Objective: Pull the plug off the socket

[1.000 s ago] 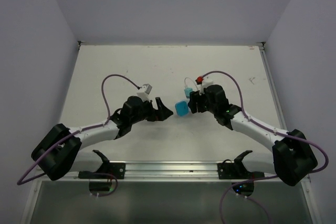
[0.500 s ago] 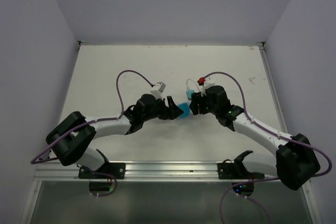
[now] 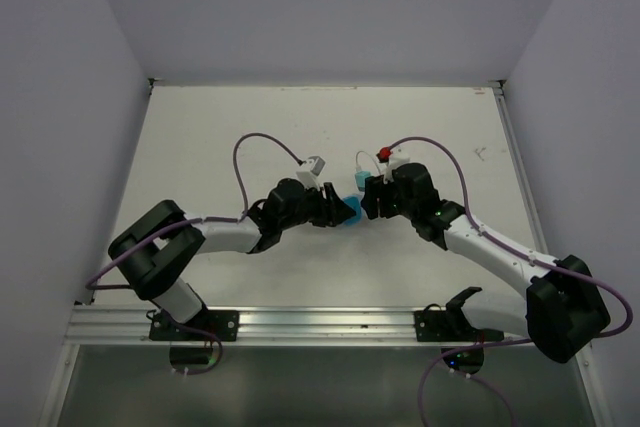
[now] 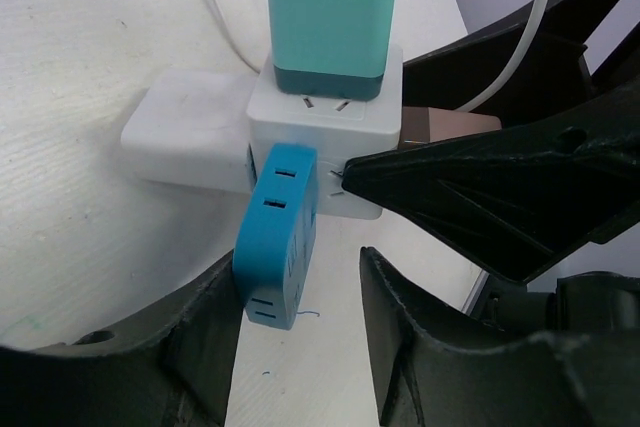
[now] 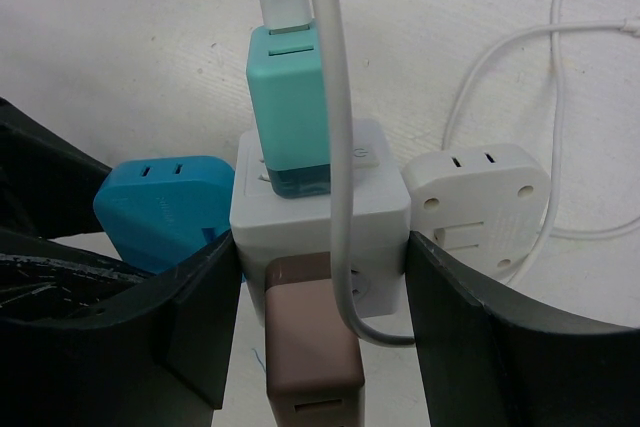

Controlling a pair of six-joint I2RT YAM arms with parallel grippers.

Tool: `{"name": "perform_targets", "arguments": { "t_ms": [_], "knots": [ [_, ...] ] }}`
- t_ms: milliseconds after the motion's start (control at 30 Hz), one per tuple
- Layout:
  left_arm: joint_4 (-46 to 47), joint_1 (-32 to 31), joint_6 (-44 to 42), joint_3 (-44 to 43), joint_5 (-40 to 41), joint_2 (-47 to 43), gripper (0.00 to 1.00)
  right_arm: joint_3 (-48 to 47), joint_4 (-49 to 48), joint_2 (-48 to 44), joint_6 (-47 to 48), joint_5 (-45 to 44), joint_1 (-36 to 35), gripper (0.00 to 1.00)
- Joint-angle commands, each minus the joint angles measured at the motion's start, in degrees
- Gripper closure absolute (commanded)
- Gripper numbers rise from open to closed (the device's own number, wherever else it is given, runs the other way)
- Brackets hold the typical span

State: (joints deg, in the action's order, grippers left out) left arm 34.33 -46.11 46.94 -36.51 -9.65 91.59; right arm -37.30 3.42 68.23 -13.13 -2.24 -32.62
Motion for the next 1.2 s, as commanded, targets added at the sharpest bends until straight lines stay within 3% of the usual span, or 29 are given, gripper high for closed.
{"name": "perform_targets", "arguments": {
  "t_ms": [0,133,233,333,400,600,933,1167],
  "knots": [
    [6.9,-0.7,0.6,0.0,-1.6,1.3,0.49,-3.0,-2.8,-1.7,-1.4,-0.1,-0.2,1.00],
    [7.7,-0.8,0.6,-0.1,-2.1,2.3,0.55,-3.0,-2.8,-1.8,-1.6,-0.1,-0.2,1.00],
    [8.0,-0.9,0.8,-0.1,-2.6,2.2,0.67,-3.0,-2.7,-1.9,-1.6,-1.0,-0.2,1.00],
    [8.0,-0.8,1.1,0.5,-2.0,1.4,0.90,-2.8,-2.6,-1.7,-1.5,-2.6,-0.2,1.00],
    [8.1,-0.8,1.4,0.9,-1.9,0.4,1.00,-2.4,-2.5,-1.5,-1.3,-3.3,-0.2,1.00],
    [8.9,-0.7,1.1,3.2,-0.2,-1.9,1.00,0.0,-3.1,-1.9,-0.8,-6.6,-0.2,1.00],
    [17.9,1.3,4.6,9.1,-2.8,-3.0,1.00,1.6,-2.2,-1.1,-0.1,-12.2,-0.1,1.00],
    [17.1,3.0,4.9,9.6,-3.6,-6.1,1.00,2.8,-2.0,-0.7,0.6,-15.5,-0.1,1.00]
  ]
}}
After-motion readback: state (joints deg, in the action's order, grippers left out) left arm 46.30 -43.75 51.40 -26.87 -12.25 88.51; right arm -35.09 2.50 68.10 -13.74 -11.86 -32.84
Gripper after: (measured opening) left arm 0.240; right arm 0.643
